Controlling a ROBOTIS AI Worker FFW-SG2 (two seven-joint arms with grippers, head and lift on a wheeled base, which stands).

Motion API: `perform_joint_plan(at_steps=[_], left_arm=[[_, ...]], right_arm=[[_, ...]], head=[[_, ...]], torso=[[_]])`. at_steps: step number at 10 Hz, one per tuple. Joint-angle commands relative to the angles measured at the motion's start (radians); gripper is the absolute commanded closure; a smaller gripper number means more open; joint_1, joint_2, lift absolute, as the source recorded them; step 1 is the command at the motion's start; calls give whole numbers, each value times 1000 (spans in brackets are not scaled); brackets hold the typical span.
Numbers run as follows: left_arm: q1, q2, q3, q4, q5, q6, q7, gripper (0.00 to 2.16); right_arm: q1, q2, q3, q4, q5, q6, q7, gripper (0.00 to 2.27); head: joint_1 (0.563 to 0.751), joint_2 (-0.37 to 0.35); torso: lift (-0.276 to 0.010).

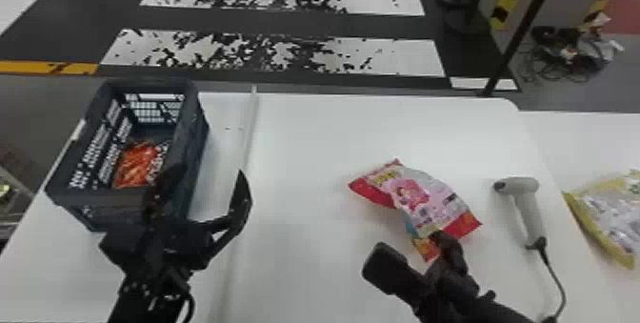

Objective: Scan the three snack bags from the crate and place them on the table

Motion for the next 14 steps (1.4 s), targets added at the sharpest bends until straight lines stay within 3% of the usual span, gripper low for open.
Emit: perform_joint_plan(at_steps=[1, 3, 5, 6, 8, 9, 11, 14], left_arm=[[2, 0, 0, -1, 0, 0, 1, 39], [5, 0, 0, -2, 0, 0, 1, 39], [8, 0, 0, -7, 0, 0, 1, 39], [12, -2, 3, -9, 0, 0, 1, 39], [15, -2, 6, -9, 0, -3, 1, 39], [15, -2, 6, -9, 0, -3, 1, 39], [17, -3, 5, -9, 0, -6, 1, 39], [17, -2, 5, -9, 0, -9, 1, 39]], right_arm=[[14, 1, -112, -73, -206, -11, 40, 53], [40, 13, -256, -131, -401, -54, 104, 56], [54, 66, -435, -161, -616, -66, 180, 259], [56, 93, -515, -161, -672, -66, 284, 640], [65, 139, -615, -160, -760, -82, 319, 2118], [66, 142, -641, -161, -772, -103, 319, 2246], [63, 171, -704, -145, -783, -235, 316, 2253], [10, 175, -719, 16, -771, -459, 269, 2253]], head=[[695, 16], [695, 43], [695, 73], [695, 87], [695, 109], [695, 107], [695, 90], [695, 53]], torso=[[-62], [-62], [-62], [-62], [-62], [-62], [-62], [-62]])
